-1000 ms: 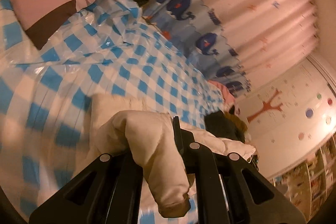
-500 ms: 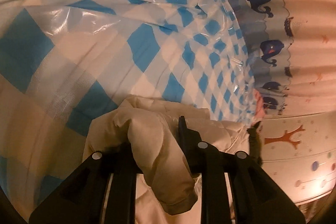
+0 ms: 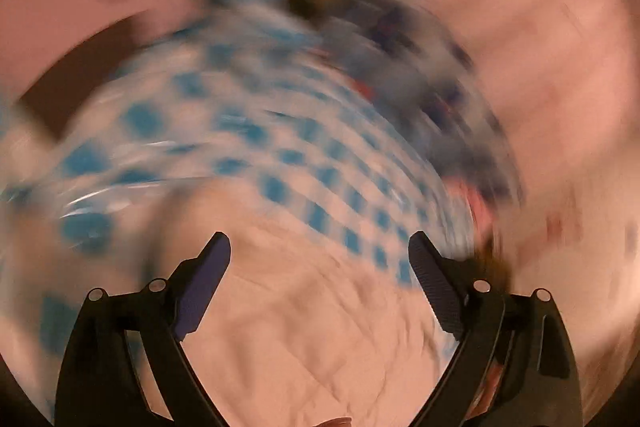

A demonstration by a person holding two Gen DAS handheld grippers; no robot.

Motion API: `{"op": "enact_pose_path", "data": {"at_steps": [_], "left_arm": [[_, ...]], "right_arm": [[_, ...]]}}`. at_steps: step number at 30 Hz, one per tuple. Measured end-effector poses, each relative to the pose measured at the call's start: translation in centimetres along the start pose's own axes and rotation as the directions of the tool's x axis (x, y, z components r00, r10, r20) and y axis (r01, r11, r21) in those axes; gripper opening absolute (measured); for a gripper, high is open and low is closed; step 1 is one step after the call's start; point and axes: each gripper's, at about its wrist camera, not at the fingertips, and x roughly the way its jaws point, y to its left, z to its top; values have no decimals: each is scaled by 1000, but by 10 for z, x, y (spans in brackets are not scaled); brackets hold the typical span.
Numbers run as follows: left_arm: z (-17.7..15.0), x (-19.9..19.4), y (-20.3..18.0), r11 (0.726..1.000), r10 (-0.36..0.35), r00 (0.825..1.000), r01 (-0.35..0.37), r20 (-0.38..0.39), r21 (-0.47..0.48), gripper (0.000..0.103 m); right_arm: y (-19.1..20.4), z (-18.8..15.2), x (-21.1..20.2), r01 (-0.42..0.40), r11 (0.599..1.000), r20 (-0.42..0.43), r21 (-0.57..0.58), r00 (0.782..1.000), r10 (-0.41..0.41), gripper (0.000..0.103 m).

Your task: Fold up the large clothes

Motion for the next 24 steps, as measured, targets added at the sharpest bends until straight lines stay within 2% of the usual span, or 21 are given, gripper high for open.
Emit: {"op": "enact_pose_path", "data": {"at_steps": [2,4,5,6,7,8,9,10,11,13,15,16,17,18,19,20,21,22,23,24], "left_arm": [[-28,33,-41,984,-48,996,60,-71,166,86],[-54,72,-70,947,-21,990,65,-142,315,86],[-63,90,-78,929,13,987,49,-163,367,86],[-72,122,-78,906,96,977,-6,-191,422,86],[-75,147,-70,899,171,961,-62,-216,434,86],[-76,173,-53,899,246,938,-127,-244,419,85],[-72,198,-24,930,251,924,-149,-287,335,85],[-65,208,-5,957,216,929,-141,-301,254,81],[-59,214,8,970,203,928,-147,-312,195,73],[-50,217,19,980,183,926,-145,-330,138,71],[-48,210,17,982,169,927,-128,-335,141,71],[-46,200,13,981,171,933,-132,-317,142,71],[-44,184,8,980,171,946,-135,-276,144,71],[-39,162,0,980,155,967,-124,-202,157,74],[-35,142,-6,976,144,980,-119,-135,182,78],[-30,125,-9,966,164,984,-148,-63,212,85],[-28,114,-8,953,194,981,-186,-7,238,88],[-28,111,-6,944,215,977,-211,14,252,88],[-29,115,9,937,250,968,-246,14,249,88],[-31,123,26,936,280,960,-271,-8,226,88]], "right_arm": [[48,-13,37,93,969,-80,-231,990,-114,92],[86,-35,90,199,858,-145,-473,943,-299,92],[94,-48,116,228,797,-161,-560,913,-375,92],[96,-57,136,258,747,-168,-613,881,-442,92],[90,-66,162,304,680,-164,-667,831,-532,93],[71,-75,189,353,615,-159,-705,766,-623,97],[46,-76,207,361,640,-205,-678,743,-637,97],[14,-64,213,358,752,-287,-554,765,-576,96],[-4,-50,213,382,803,-304,-458,781,-545,96],[-19,-44,215,394,826,-328,-402,780,-532,96],[-17,-47,207,380,830,-338,-407,782,-524,96],[-12,-46,198,375,833,-326,-407,792,-516,96],[-6,-45,185,376,831,-292,-409,809,-510,96],[4,-41,164,369,833,-235,-413,840,-489,96],[14,-37,144,362,833,-182,-419,865,-468,96],[19,-34,129,372,822,-142,-430,872,-469,96],[21,-32,112,406,796,-82,-449,869,-489,96],[16,-31,104,436,776,-50,-455,858,-512,96],[7,-30,103,461,765,-46,-449,844,-535,96],[-15,-32,106,494,758,-65,-426,819,-571,96]]}}
